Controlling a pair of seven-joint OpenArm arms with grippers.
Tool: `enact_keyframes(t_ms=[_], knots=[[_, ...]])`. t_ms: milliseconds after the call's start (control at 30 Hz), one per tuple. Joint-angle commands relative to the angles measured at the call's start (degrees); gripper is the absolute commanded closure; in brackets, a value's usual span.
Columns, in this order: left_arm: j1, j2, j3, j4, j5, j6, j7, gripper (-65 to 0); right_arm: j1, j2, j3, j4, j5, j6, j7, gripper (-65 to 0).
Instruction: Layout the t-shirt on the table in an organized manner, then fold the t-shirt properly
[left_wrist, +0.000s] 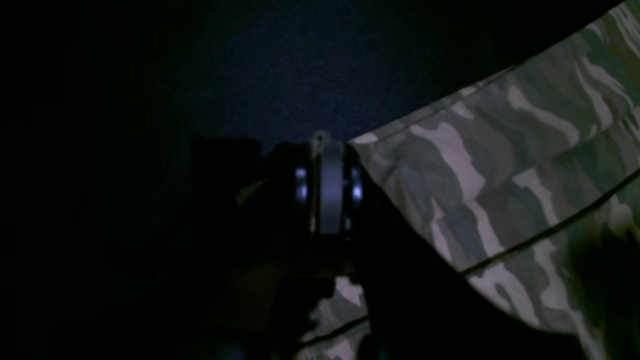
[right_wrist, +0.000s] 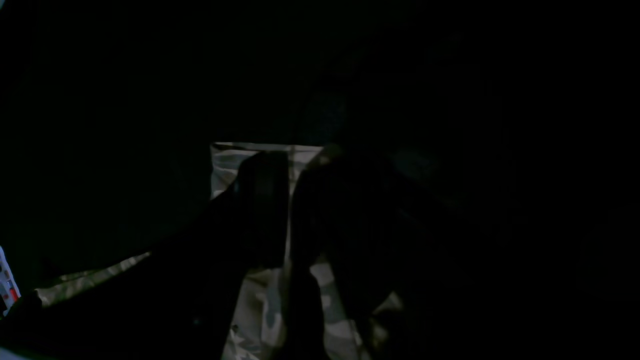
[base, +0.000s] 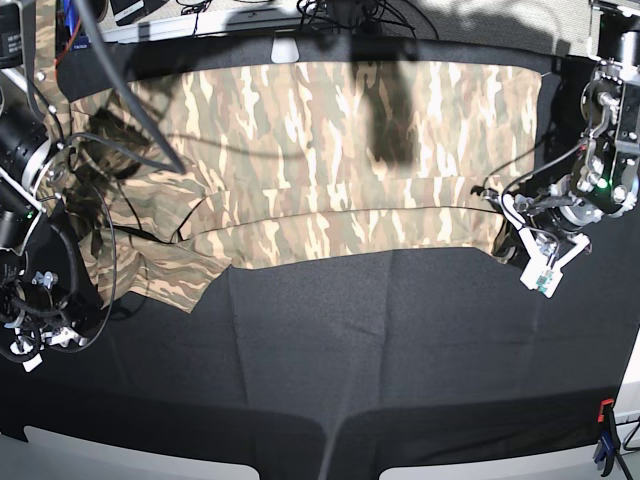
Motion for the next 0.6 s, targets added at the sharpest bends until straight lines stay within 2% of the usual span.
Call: enact_keyframes(t_ms=[0,233,467,567], knots=[[-1.1,-0.8,-0.5,1.1,-0.3,0.0,-1.5,0.0,2.2,0.9,0.0,0.8,0.8,0.7,0.8,-22.9],[-1.1,-0.8,-0.5,1.1,-0.3,0.0,-1.5,0.0,2.2,0.4,0.0,0.8,0.8,0.8,0.8,-22.9],[-1.1,-0.8,-0.5,1.1,-0.3,0.0,-1.5,0.0,2.2,-2.2,0.0,0.8,0.7,0.8,1.2,-22.9],[-1.1,-0.8,-0.5,1.1,-0.3,0.0,-1.5,0.0,2.2,-2.6,0.0,0.8,-1.2,0.8,1.9,-22.9]])
